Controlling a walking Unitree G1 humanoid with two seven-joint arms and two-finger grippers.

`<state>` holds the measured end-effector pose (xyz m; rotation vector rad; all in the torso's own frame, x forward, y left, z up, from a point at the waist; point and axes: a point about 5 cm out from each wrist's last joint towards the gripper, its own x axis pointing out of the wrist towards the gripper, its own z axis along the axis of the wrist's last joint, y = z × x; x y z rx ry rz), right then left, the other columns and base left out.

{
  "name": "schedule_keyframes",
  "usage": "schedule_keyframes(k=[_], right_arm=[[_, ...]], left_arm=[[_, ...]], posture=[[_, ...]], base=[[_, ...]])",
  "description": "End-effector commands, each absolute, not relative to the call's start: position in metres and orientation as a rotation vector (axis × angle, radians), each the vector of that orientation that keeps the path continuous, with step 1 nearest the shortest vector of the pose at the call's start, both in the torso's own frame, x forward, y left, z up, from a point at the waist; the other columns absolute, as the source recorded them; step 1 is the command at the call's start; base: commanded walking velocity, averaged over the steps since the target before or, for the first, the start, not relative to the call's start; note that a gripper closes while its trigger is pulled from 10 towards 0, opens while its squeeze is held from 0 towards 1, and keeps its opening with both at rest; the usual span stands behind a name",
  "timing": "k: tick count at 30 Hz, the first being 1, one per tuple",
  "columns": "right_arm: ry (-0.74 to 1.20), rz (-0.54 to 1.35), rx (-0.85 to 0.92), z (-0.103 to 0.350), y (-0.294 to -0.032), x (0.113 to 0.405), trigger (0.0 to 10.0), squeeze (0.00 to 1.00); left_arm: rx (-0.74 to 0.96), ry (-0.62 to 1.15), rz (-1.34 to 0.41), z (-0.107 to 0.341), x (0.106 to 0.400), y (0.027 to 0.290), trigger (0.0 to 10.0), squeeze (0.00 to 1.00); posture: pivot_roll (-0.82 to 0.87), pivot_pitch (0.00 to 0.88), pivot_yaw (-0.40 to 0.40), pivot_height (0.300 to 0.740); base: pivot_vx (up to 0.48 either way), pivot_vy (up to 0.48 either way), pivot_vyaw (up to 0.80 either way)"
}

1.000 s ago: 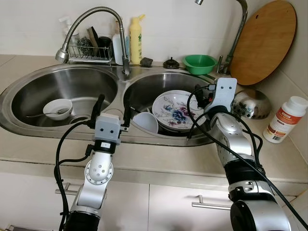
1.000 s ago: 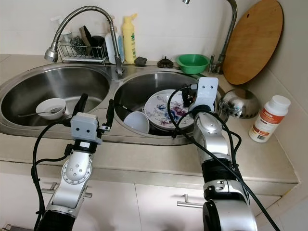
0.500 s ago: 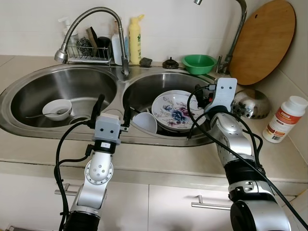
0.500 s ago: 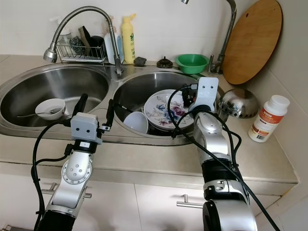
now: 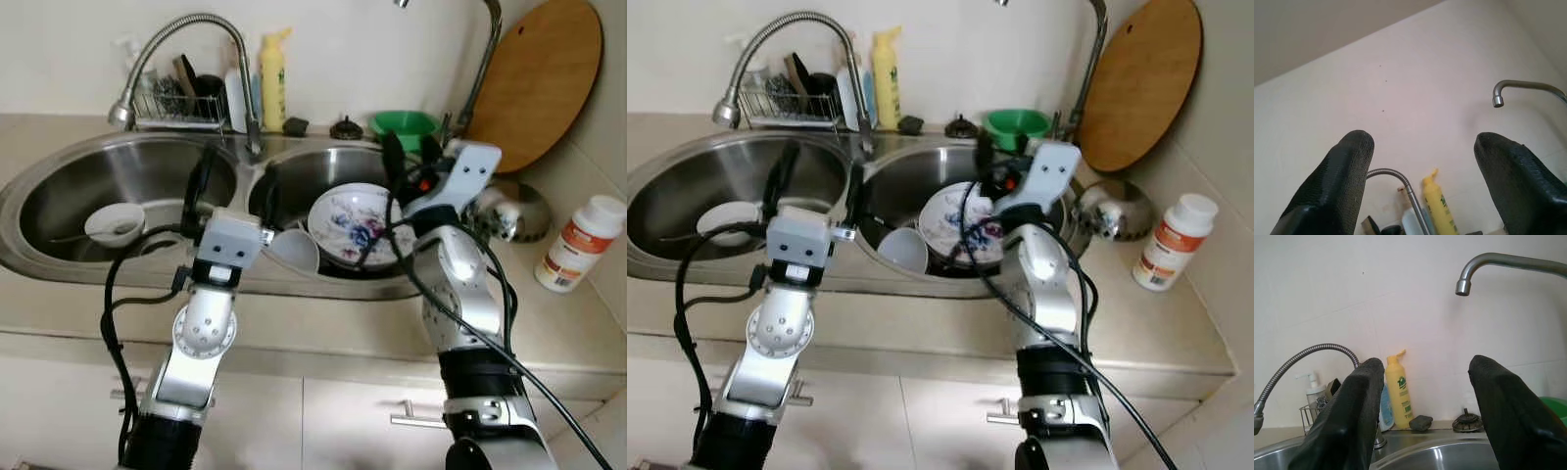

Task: Kitchen organization

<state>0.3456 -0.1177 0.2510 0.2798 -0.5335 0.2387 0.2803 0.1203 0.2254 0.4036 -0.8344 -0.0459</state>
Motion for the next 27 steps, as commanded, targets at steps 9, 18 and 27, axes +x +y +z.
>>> schedule_keyframes(k=[9,18,27], right_arm=[[-0.565,0.255,0.278,0.2528,-0.1201,0.3392,10.0,0.00],[-0.575,0.233,0.227,0.2501,-0.1241,0.3367,10.0,0.00],[-0.582,0.227,0.217,0.2498,-0.1233,0.3358,10.0,0.00]], left_arm=[[0.416,-0.795,-0.039,0.2204,0.2797,0.1215,10.0,0.00],[0.420,-0.800,-0.030,0.2233,0.2778,0.1220,10.0,0.00],[0.428,-0.806,-0.030,0.2263,0.2773,0.1215,10.0,0.00]], posture=[[0.07,0.000,-0.036,0.740],[0.08,0.000,-0.038,0.740],[0.08,0.000,-0.037,0.740]], base=[[0.000,0.111,0.00],[0.000,0.480,0.00],[0.000,0.480,0.00]])
